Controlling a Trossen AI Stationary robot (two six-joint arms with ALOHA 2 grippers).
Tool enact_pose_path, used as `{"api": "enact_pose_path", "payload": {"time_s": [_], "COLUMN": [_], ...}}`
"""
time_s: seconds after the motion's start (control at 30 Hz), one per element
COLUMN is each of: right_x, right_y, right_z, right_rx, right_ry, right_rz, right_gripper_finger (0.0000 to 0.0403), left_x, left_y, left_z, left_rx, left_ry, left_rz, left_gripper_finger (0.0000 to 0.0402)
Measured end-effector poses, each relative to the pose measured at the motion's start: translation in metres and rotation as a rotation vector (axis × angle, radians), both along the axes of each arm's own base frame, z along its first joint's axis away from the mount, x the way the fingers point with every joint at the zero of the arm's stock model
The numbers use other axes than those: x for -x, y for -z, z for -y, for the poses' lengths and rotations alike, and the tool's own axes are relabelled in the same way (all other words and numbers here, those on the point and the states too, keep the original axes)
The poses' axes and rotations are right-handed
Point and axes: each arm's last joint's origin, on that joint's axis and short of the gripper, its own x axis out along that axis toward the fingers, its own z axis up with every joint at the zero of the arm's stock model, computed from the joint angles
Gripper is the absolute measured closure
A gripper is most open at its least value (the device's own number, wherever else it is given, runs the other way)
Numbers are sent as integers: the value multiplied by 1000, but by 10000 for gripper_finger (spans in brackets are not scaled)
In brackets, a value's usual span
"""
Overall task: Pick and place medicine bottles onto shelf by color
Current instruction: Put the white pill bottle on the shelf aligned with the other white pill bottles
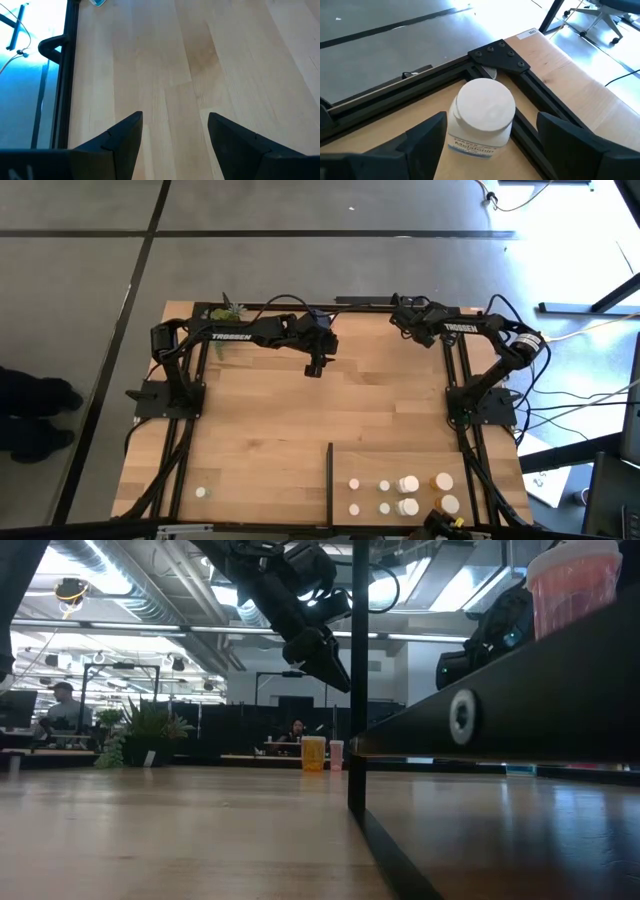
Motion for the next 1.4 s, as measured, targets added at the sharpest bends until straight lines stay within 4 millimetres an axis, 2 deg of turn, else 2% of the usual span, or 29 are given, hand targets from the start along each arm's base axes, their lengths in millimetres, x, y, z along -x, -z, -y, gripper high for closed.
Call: {"api": "enact_pose_path", "payload": {"time_s": [0.47, 1.07, 1.4], "right_x": [0, 5, 5], "right_y": [0, 0, 0], "right_z": [1, 5, 5], "right_rx": [-4, -4, -5], "right_ry": [-8, 20, 19], "right_rz": [-7, 4, 5], "right_gripper_finger": [98, 202, 196], "left_x": [0, 0, 0], "left_y": [0, 0, 0], "left_z": [0, 0, 0], "left_rx": [0, 0, 1], "left_ry": [0, 0, 0], "left_rz": [0, 0, 0], "left_gripper_finger": [182, 182, 182]}}
